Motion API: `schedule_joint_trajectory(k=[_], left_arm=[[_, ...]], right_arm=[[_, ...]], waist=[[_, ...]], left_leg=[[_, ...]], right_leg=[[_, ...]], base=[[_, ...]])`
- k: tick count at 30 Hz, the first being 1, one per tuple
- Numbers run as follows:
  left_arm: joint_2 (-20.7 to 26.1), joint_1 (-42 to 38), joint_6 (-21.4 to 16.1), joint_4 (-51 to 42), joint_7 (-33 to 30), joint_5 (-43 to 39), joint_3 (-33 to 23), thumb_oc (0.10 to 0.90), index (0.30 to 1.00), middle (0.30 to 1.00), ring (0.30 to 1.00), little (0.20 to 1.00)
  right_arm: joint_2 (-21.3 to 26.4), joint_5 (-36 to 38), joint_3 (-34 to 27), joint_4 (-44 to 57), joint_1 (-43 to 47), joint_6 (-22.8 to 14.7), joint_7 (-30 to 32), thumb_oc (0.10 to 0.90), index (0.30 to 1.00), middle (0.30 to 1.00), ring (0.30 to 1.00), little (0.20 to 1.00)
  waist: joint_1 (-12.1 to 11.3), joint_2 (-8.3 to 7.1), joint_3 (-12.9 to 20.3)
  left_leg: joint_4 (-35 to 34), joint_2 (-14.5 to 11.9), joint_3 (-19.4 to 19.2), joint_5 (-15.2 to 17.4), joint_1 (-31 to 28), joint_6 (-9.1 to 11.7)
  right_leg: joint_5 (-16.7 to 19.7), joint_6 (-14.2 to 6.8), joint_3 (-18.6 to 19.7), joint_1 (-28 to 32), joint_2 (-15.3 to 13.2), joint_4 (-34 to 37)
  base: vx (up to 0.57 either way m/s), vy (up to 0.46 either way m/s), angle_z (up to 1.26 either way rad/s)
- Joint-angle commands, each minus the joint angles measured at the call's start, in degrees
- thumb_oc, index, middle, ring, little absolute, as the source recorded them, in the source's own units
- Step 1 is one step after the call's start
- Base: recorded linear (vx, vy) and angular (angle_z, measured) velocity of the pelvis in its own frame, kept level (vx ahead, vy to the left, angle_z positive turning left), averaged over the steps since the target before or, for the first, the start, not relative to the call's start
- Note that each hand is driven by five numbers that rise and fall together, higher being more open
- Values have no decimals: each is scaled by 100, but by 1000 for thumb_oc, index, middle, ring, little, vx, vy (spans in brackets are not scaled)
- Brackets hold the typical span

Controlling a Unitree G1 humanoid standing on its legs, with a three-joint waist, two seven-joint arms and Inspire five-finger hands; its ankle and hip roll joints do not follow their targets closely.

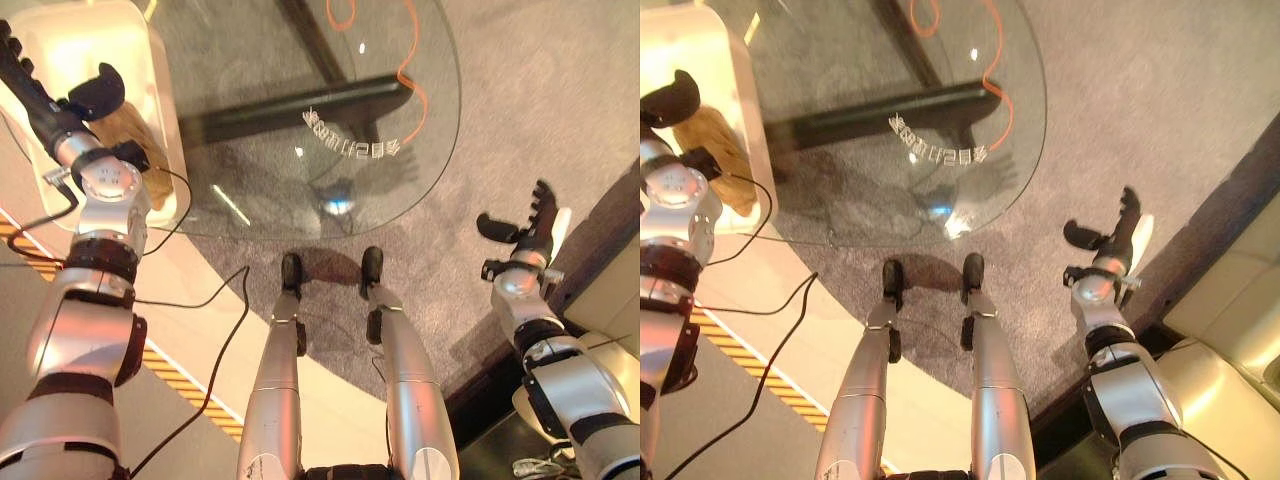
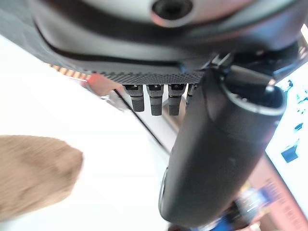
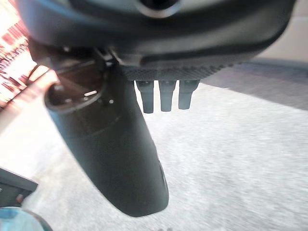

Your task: Wipe the table with a cloth and put it in the basket.

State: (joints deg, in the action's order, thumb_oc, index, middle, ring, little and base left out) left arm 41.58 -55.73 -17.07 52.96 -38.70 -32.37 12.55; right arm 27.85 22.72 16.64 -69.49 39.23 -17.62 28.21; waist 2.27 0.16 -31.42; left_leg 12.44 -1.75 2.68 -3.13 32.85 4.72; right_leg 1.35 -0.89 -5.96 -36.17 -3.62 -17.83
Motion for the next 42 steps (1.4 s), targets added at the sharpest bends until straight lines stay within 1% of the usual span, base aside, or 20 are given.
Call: schedule_joint_trajectory(k=[1,5,6,9,12,14,16,17,19,20,24,25,26,27,28,29,31,34,37,42], left_arm=[[630,177,-568,-236,231,-91,-538,800,900,900,900,900],[417,1258,-328,-470,959,-97,-895,800,900,900,900,900],[287,1756,-382,-556,1233,52,-1062,800,900,900,900,900],[-150,2765,-286,-747,1732,208,-1327,800,900,900,900,900],[-576,3545,-153,-706,2131,591,-1366,800,900,900,900,900],[-805,3910,-168,-593,2297,754,-1336,800,900,900,900,900],[-1134,4372,-208,-245,2570,895,-1337,800,900,900,900,900],[-1279,4559,-109,-13,2754,1028,-1324,800,900,900,900,900],[-1464,4750,-87,440,2903,1184,-1285,800,900,900,900,900],[-1572,4837,5,722,3016,1176,-1293,800,900,900,900,900],[-1841,5006,183,1527,3304,1482,-1195,800,900,900,900,900],[-1902,5043,299,1701,3413,1603,-1159,800,900,900,900,900],[-1982,5086,588,1965,3592,1760,-1061,800,900,900,900,900],[-2005,5121,616,2074,3618,1946,-1035,800,900,900,900,900],[-2024,5148,755,2130,3673,2043,-1012,800,900,900,900,900],[-2064,5198,1100,2237,3716,2167,-956,800,900,900,900,900],[-2079,5210,1232,2319,3788,2380,-895,800,900,900,900,900],[-2190,5194,1473,2448,4067,2568,-609,800,900,900,900,900],[-2276,5124,1542,2434,4058,2497,-438,800,900,900,900,900],[-2312,5080,1541,2396,4047,2350,-382,800,900,900,900,900]], right_arm=[[218,60,-409,-84,-446,-19,-142,800,900,900,900,900],[129,-178,-599,-70,-1031,188,-400,800,900,900,900,900],[94,-258,-695,-69,-1339,196,-523,800,900,900,900,900],[28,-379,-874,-63,-1989,281,-793,800,900,900,900,900],[-129,-655,-1000,-72,-2467,431,-956,800,900,900,900,900],[-241,-807,-1067,-88,-2677,521,-1017,800,900,900,900,900],[-343,-884,-1154,-163,-2931,709,-1209,800,900,900,900,900],[-398,-947,-1186,-231,-3030,791,-1293,800,900,900,900,900],[-454,-1101,-1186,-341,-3136,940,-1415,800,900,900,900,900],[-470,-1228,-1178,-413,-3170,1004,-1511,800,900,900,900,900],[-575,-1649,-1047,-625,-3222,1199,-1755,800,900,900,900,900],[-608,-1801,-1017,-683,-3237,1245,-1794,800,900,900,900,900],[-668,-1913,-930,-779,-3259,1298,-1855,800,900,900,900,900],[-695,-1971,-910,-806,-3272,1349,-1884,800,900,900,900,900],[-718,-2033,-894,-819,-3287,1395,-1902,800,900,900,900,900],[-780,-2087,-820,-874,-3306,1508,-1955,800,900,900,900,900],[-812,-2121,-770,-924,-3304,1627,-2021,800,900,900,900,900],[-881,-2280,-618,-1091,-3241,2027,-2207,800,900,900,900,900],[-926,-2335,-526,-1228,-3213,2235,-2264,800,900,900,900,900],[-929,-2418,-485,-1282,-3215,2235,-2339,800,900,900,900,900]], waist=[[-269,78,357],[-403,92,834],[-449,86,1018],[-533,80,1450],[-573,71,1777],[-583,65,1929],[-601,53,2163],[-617,49,2282],[-622,45,2451],[-616,40,2517],[-586,10,2658],[-582,6,2681],[-578,2,2714],[-573,3,2726],[-566,6,2734],[-548,12,2755],[-530,17,2768],[-480,50,2790],[-449,75,2801],[-425,68,2809]], left_leg=[[-402,366,-450,170,-622,-151],[-780,390,-349,154,-1207,-131],[-967,388,-332,147,-1472,-137],[-1329,388,-287,161,-2071,-151],[-1559,377,-228,142,-2498,-159],[-1647,361,-236,147,-2686,-167],[-1701,360,-219,189,-2914,-172],[-1720,354,-229,213,-3024,-176],[-1729,348,-260,258,-3181,-185],[-1734,340,-280,286,-3258,-189],[-1740,320,-355,361,-3452,-207],[-1742,316,-373,378,-3494,-217],[-1741,312,-386,407,-3545,-229],[-1740,309,-397,420,-3572,-235],[-1740,306,-406,430,-3594,-239],[-1737,303,-430,462,-3642,-250],[-1728,297,-439,484,-3671,-253],[-1716,279,-483,526,-3767,-267],[-1730,250,-507,546,-3842,-266],[-1744,201,-541,541,-3869,-247]], right_leg=[[-204,-441,-94,655,65,382],[-182,-514,-116,1297,-52,754],[-168,-550,-138,1588,-104,917],[-165,-590,-182,2293,-142,1305],[-124,-606,-241,2777,-144,1564],[-101,-617,-282,2972,-149,1657],[-78,-618,-320,3254,-147,1798],[-76,-615,-351,3376,-156,1844],[-87,-604,-371,3548,-164,1898],[-101,-600,-378,3622,-171,1915],[-163,-586,-394,3803,-183,1927],[-182,-583,-411,3839,-185,1916],[-216,-584,-432,3889,-192,1906],[-229,-582,-450,3914,-198,1898],[-238,-580,-460,3933,-199,1893],[-261,-577,-463,3972,-201,1890],[-278,-571,-464,4003,-206,1891],[-303,-550,-433,4075,-197,1888],[-323,-543,-420,4131,-191,1890],[-309,-549,-399,4150,-182,1916]], base=[[44,-68,-4],[97,-78,-3],[155,-63,-2],[189,-32,9],[165,-17,9],[145,-6,10],[210,12,22],[209,27,17],[191,45,7],[139,53,4],[77,40,0],[45,27,-2],[42,27,-5],[32,23,-4],[0,0,0],[0,0,0],[0,0,0],[22,24,-2],[9,11,-1],[4,-2,-3]])
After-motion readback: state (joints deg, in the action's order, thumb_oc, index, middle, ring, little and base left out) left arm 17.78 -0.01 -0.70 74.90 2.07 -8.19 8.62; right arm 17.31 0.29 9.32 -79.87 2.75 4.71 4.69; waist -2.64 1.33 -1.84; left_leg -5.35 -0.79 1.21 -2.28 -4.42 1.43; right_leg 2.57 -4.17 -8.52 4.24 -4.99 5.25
